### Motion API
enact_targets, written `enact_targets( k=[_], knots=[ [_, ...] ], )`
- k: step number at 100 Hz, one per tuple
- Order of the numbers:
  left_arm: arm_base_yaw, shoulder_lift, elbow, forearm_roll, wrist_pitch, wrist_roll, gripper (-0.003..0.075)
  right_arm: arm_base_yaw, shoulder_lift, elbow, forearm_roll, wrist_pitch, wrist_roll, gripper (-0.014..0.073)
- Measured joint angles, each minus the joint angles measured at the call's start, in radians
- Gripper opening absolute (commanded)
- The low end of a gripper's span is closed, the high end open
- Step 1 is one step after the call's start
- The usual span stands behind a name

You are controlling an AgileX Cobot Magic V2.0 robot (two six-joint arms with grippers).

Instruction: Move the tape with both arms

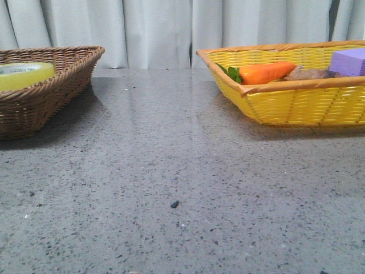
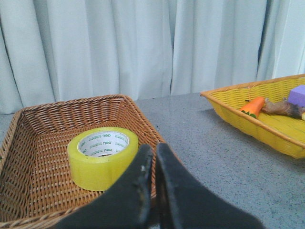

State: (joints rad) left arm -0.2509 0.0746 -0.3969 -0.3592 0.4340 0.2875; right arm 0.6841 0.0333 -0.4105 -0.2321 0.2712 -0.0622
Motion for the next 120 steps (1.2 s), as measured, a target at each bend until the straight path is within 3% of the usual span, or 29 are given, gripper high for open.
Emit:
enact_targets(
  k=[12,75,86,106,120],
  knots=[
    [0.000,-0.080,0.045,-0.002,-0.003,0.000,-0.0020,0.000,-0.041,0.030,-0.002,0.000,0.000,-0.0067],
    [0.000,-0.081,0.065,-0.002,-0.002,0.000,-0.0020,0.000,-0.045,0.035,-0.005,0.013,0.000,-0.0067],
    [0.013,-0.081,0.118,0.057,-0.084,-0.006,-0.0021,0.000,-0.045,0.035,-0.005,0.013,0.000,-0.0067],
    [0.118,-0.081,0.279,0.166,-0.404,-0.167,-0.0021,0.000,-0.045,0.035,-0.005,0.013,0.000,-0.0067],
    [0.194,-0.081,0.372,0.215,-0.418,-0.203,-0.0020,0.000,-0.045,0.035,-0.005,0.013,0.000,-0.0067]
  ],
)
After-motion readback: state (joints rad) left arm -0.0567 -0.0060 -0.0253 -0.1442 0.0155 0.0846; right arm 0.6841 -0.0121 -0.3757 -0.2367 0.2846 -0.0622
